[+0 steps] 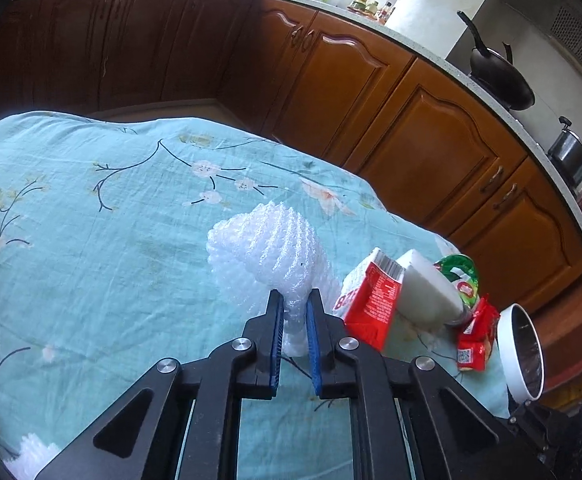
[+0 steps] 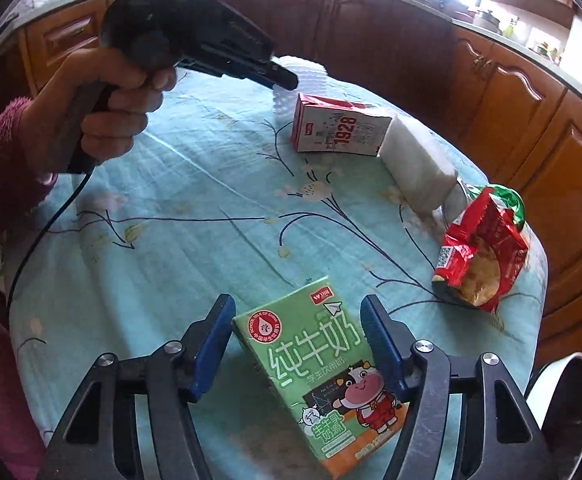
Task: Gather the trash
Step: 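Close the left tool on the white foam net while the right tool grasps the green milk carton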
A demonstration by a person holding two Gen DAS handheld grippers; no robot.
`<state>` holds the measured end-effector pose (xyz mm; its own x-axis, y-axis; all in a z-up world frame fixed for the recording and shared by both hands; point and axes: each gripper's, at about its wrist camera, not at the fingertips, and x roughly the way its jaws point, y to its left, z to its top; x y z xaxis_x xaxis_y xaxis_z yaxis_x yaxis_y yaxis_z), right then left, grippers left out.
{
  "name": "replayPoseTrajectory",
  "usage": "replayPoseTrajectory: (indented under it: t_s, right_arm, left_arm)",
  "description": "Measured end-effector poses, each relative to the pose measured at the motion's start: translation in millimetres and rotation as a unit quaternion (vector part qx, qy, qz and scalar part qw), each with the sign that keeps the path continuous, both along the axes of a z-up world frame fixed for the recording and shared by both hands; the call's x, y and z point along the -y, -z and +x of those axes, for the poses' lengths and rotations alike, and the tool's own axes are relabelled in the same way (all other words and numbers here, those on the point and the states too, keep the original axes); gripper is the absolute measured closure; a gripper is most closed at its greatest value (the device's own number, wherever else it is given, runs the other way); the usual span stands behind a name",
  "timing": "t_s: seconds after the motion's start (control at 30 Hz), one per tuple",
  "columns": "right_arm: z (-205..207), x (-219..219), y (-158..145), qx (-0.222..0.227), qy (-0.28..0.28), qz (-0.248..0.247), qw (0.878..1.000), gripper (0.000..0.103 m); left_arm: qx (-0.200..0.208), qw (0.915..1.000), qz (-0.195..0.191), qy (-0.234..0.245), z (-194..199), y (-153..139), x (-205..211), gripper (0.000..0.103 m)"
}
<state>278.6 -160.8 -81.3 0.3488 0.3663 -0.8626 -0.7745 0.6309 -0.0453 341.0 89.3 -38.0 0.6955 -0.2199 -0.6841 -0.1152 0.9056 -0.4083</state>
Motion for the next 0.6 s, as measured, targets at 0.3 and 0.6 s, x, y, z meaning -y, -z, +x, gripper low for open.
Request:
replayPoseTrajectory:
  t_s: [0.3,0.6]
  right_arm:
    - [-9,52,-30,-0.034,0.155,0.132,0.978,0.042]
    - [-16,116,-35,-0.066,0.25,0.248,0.934,0.045]
  left_arm:
    - [0.048,0.9971,-0.015,0.056,-64,-32,27,0.094]
    - [0.05,0.9893,-0.028,0.134,-94,-40,64,0.094]
